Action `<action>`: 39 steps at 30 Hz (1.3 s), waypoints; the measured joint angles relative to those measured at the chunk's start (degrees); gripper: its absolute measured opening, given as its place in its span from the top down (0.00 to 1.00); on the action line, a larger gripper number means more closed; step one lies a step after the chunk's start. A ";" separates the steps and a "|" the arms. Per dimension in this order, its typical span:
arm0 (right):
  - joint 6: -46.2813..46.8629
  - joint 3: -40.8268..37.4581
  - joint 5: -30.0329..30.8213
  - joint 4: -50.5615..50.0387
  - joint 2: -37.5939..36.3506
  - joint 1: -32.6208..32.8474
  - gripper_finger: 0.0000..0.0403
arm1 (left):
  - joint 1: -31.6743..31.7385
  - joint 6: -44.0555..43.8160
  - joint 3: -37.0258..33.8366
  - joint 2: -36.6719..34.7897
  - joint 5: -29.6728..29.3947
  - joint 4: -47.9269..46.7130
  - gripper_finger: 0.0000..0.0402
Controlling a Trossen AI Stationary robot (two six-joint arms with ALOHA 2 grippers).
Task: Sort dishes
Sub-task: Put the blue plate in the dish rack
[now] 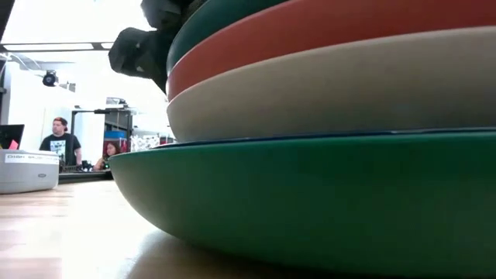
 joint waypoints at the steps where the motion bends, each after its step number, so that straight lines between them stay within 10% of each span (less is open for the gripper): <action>1: 0.00 0.00 0.00 0.00 -0.01 0.00 1.00 | 0.00 -0.20 0.23 0.00 -0.02 -0.05 0.67; 22: -0.02 0.00 0.00 -0.02 0.00 0.00 1.00 | 0.00 -0.70 1.58 0.07 0.80 -1.44 0.98; 39: -0.15 0.00 0.00 -0.04 -0.01 0.00 1.00 | -0.05 -0.45 11.83 0.04 -5.95 -11.69 1.00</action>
